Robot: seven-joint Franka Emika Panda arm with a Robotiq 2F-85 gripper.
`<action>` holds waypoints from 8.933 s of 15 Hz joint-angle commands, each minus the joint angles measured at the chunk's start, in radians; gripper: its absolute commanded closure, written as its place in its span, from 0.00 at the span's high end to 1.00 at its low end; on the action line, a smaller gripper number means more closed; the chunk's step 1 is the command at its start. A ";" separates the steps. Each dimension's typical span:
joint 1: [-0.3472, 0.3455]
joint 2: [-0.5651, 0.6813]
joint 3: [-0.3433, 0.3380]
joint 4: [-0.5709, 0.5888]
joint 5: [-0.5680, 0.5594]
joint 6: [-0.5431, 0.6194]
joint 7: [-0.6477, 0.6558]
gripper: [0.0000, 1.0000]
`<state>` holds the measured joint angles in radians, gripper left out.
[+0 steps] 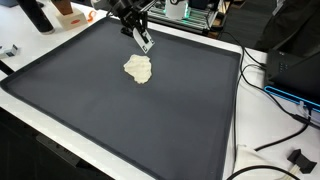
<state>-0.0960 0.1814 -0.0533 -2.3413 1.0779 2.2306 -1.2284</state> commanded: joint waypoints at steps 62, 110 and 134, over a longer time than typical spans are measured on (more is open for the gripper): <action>0.100 -0.320 0.160 -0.046 -1.125 0.059 1.974 0.01; 0.153 0.165 0.003 0.034 -1.071 0.385 1.720 0.01; 0.239 0.247 -0.093 0.091 -1.194 0.492 1.797 0.01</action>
<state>0.1249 0.3127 -0.1129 -2.2936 -0.0723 2.6640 0.5243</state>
